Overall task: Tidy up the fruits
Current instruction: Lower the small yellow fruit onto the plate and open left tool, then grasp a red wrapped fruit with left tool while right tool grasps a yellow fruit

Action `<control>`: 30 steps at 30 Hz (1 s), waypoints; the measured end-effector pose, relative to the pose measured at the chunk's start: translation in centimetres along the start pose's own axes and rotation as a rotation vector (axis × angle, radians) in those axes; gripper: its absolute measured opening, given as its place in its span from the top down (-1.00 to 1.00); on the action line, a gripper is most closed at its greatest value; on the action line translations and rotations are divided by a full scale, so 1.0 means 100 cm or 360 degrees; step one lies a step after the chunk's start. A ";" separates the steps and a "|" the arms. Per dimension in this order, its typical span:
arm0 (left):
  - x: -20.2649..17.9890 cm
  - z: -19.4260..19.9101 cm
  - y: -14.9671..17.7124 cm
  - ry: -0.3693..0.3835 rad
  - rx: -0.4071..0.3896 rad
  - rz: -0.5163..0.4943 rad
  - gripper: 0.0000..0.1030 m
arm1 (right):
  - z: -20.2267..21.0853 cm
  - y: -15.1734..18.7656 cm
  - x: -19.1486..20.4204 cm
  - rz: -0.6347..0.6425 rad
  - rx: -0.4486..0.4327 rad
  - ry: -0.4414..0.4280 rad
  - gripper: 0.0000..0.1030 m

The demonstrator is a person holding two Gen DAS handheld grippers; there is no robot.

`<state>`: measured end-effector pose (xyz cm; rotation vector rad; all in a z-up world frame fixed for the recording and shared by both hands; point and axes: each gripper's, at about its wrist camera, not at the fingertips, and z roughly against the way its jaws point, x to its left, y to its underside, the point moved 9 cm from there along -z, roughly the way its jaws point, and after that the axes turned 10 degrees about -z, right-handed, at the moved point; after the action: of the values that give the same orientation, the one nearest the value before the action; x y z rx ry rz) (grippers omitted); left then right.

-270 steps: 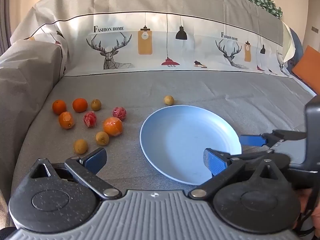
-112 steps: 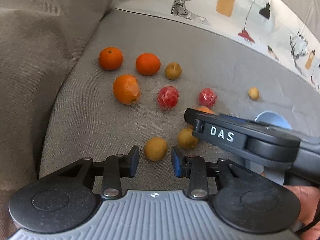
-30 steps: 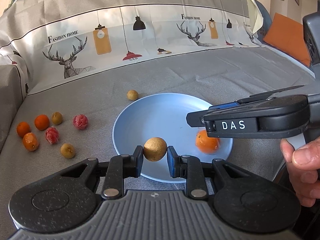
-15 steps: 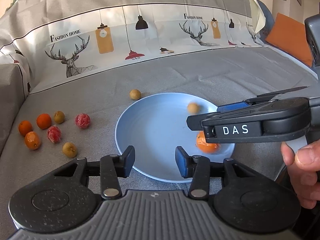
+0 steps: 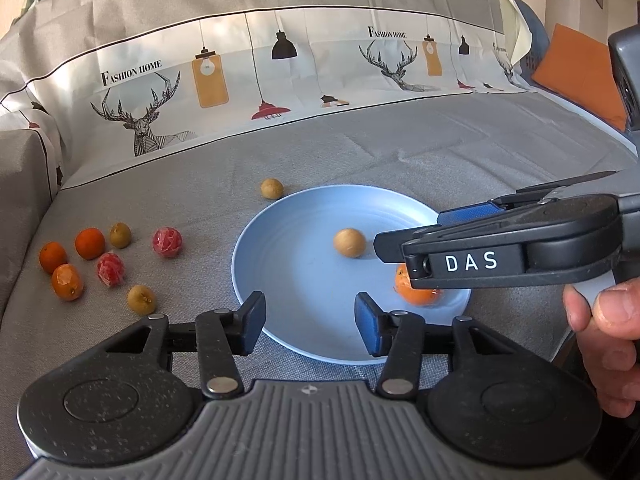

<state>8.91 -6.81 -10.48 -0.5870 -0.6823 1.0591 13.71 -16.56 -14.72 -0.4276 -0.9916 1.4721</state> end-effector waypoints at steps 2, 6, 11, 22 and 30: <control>0.000 0.000 0.000 -0.0001 0.0001 -0.0001 -0.06 | 0.000 0.000 0.000 0.0000 0.0000 0.0001 -0.19; 0.000 0.000 0.000 -0.0003 0.0002 -0.0001 -0.06 | -0.002 0.002 0.000 0.0005 0.0003 0.0005 -0.19; 0.000 0.000 0.000 -0.0003 0.0002 -0.0003 -0.06 | -0.002 0.004 0.000 0.0019 0.0006 0.0012 -0.19; 0.006 0.010 0.000 -0.0053 -0.0019 0.0009 -0.06 | -0.002 0.007 0.005 0.0056 0.0009 0.0025 -0.19; 0.028 0.033 -0.009 -0.0096 -0.0093 0.0111 0.03 | 0.005 0.004 0.009 0.0030 -0.0028 0.0006 -0.19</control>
<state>7.89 -4.19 -6.99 -0.6349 -0.7520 1.1286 12.89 -15.83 -14.48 -0.4537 -1.0006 1.4799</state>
